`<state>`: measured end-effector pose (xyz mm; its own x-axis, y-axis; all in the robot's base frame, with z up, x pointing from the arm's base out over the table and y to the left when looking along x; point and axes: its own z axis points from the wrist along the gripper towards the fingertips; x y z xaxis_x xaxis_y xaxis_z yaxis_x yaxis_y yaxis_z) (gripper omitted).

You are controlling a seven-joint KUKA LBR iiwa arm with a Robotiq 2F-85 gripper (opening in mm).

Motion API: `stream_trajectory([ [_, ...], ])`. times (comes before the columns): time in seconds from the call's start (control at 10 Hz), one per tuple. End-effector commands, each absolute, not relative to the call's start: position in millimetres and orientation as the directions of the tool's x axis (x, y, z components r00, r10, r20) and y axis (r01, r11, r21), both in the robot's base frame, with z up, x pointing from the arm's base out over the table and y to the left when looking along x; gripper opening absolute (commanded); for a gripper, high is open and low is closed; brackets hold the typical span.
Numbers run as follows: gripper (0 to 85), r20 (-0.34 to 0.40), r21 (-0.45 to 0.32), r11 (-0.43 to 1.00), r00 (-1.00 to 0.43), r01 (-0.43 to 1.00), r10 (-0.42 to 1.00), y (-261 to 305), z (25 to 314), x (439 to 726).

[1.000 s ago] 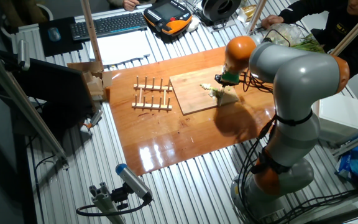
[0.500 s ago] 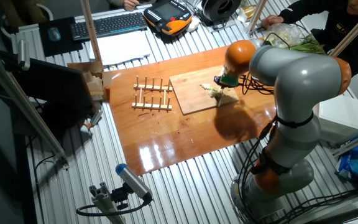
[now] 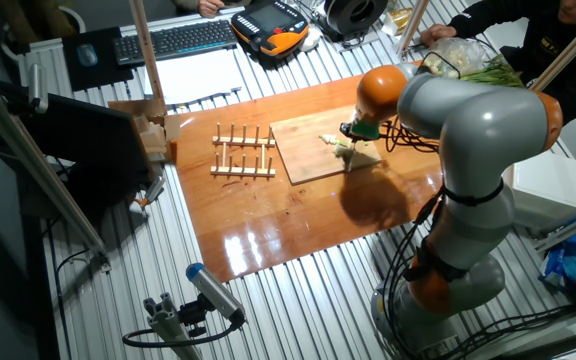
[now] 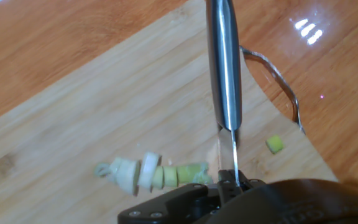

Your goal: Chop the scallions

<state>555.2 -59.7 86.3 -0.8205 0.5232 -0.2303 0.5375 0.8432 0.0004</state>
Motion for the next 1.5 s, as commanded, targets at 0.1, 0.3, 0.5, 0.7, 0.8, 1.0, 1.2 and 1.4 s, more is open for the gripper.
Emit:
stream_trajectory([
  [0.1,0.0,-0.254,-0.004,0.844,-0.817,0.536,0.518,-71.9,94.4,564.6],
  [0.3,0.0,-0.272,-0.007,0.837,-0.806,0.547,0.525,-72.9,95.8,567.7],
  [0.5,0.0,-0.216,-0.002,0.835,-0.816,0.550,0.537,-72.5,103.1,568.8],
  [0.7,0.0,-0.174,-0.002,0.844,-0.831,0.537,0.528,-73.6,114.5,569.4],
  [0.8,0.0,-0.164,-0.002,0.847,-0.835,0.532,0.525,-72.9,118.0,570.9],
  [1.0,0.0,-0.140,0.001,0.852,-0.844,0.523,0.518,-71.4,126.1,574.3],
  [1.2,0.0,-0.125,0.007,0.858,-0.851,0.513,0.510,-64.2,132.8,580.1],
  [1.4,0.0,-0.095,0.026,0.865,-0.860,0.501,0.501,-48.6,143.2,588.3],
])
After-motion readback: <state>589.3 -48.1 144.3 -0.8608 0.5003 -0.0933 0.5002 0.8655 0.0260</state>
